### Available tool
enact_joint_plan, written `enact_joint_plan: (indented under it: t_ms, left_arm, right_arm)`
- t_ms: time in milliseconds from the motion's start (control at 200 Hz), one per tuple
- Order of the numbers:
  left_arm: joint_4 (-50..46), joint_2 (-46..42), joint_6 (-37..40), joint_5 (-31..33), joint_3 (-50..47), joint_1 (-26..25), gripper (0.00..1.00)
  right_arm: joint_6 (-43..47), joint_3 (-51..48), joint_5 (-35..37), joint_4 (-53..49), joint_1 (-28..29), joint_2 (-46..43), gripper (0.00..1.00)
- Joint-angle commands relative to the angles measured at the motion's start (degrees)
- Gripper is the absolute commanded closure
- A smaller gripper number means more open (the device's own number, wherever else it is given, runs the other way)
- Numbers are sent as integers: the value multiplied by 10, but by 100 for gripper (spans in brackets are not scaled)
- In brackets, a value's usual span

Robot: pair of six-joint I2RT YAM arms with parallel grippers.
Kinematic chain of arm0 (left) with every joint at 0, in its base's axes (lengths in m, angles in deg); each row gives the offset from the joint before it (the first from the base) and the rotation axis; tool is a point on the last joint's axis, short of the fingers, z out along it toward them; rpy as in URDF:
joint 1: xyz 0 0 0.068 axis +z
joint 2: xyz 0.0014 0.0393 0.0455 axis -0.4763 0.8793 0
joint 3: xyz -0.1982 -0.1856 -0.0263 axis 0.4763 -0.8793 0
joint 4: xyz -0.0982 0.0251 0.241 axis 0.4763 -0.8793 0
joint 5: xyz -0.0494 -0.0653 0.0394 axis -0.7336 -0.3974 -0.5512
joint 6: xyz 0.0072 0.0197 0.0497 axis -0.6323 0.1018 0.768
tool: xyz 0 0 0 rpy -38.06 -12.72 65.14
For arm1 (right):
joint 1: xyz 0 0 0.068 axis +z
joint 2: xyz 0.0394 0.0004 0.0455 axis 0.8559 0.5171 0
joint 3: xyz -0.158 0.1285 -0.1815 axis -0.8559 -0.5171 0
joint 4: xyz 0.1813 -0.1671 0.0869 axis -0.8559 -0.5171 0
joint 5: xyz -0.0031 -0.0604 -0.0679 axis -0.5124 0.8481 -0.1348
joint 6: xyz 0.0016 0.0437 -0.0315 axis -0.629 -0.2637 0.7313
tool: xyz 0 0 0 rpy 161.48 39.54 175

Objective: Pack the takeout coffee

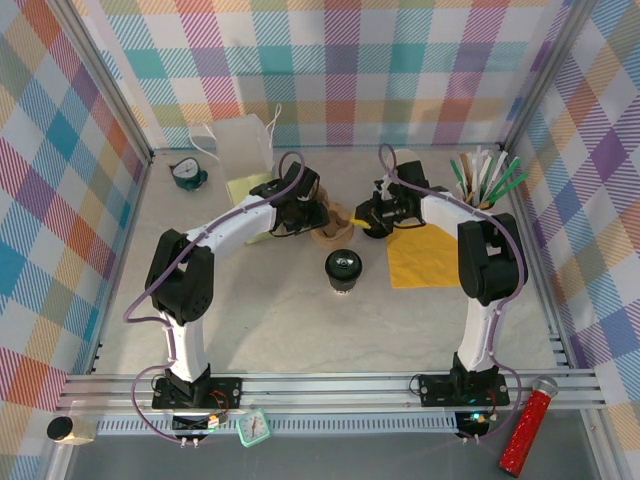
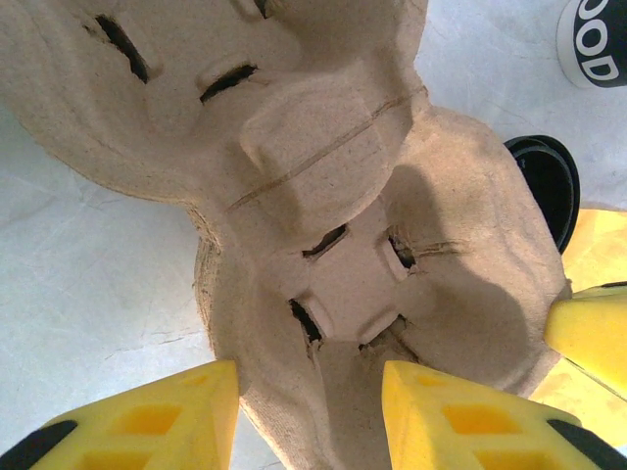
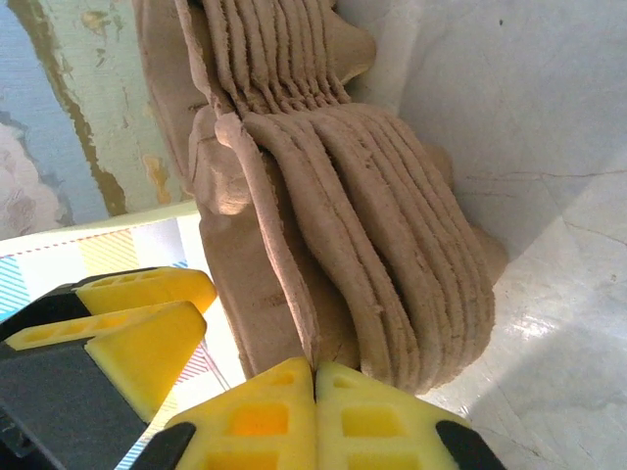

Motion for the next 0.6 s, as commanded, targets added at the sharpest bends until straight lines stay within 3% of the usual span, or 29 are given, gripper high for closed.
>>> enact_joint_plan:
  t_ms: [0,595]
  left_arm:
    - [-25,-10,8,4,27,0,57]
    - [-96,-80,35,38,97,0,55]
  right_arm:
    - [-20,-14,-31,39,-10,-17,99]
    - [-69,-42,-50,121,-25,-100,100]
